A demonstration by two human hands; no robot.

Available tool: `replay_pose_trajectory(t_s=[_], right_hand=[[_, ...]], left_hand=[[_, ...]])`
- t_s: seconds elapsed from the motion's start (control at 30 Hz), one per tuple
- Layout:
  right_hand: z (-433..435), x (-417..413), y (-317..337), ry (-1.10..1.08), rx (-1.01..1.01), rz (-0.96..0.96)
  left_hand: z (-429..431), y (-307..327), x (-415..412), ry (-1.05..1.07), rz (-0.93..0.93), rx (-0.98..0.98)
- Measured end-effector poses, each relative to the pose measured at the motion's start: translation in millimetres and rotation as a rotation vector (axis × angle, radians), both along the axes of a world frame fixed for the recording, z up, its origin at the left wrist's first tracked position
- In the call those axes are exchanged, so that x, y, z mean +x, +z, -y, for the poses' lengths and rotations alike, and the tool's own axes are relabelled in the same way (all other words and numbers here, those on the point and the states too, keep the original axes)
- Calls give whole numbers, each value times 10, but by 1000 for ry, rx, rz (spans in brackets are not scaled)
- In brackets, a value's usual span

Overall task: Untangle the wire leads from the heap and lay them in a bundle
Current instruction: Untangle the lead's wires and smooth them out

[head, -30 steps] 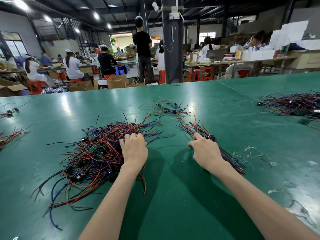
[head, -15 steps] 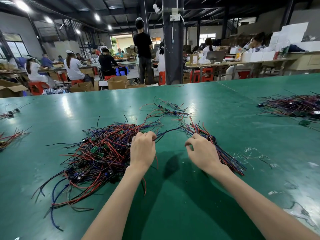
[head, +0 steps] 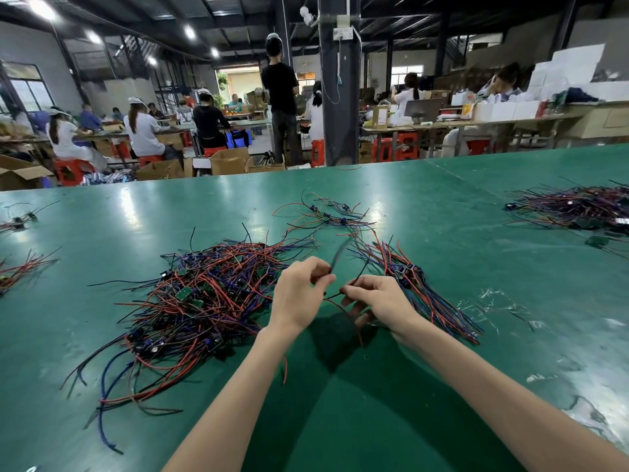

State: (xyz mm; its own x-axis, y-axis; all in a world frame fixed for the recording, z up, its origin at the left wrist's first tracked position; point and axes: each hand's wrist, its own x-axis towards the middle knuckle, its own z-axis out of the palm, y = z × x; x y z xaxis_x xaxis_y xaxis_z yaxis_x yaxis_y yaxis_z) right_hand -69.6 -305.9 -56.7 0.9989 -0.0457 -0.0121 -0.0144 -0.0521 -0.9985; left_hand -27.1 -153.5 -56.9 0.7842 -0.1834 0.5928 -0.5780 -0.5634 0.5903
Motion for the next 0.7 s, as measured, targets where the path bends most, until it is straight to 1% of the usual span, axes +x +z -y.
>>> replay_pose_trajectory(t_s=[0.13,0.23,0.33,0.37,0.43,0.53,0.63,0.7], right_hand=[[-14,3,1,8,27,-19],[-44,3,20,21,118,-52],[-52,3,32,2,154,-72],[-48,3,32,-1,168,-75],[-42,2,40,-4,227,-80],[-35,6,60,-3,336,-71],[-12,5,86,-8,405,-63],[3,-2,112,-8,461,-68]], left_hand=[[-106,65,74,110,-85,-242],[-178,102,116,140,-167,-409],[-250,144,140,203,-163,-531],[-276,162,141,225,-123,-552],[-322,189,139,260,20,-558],[-361,217,116,269,255,-489],[-383,266,100,234,399,-456],[-403,265,112,286,447,-345]])
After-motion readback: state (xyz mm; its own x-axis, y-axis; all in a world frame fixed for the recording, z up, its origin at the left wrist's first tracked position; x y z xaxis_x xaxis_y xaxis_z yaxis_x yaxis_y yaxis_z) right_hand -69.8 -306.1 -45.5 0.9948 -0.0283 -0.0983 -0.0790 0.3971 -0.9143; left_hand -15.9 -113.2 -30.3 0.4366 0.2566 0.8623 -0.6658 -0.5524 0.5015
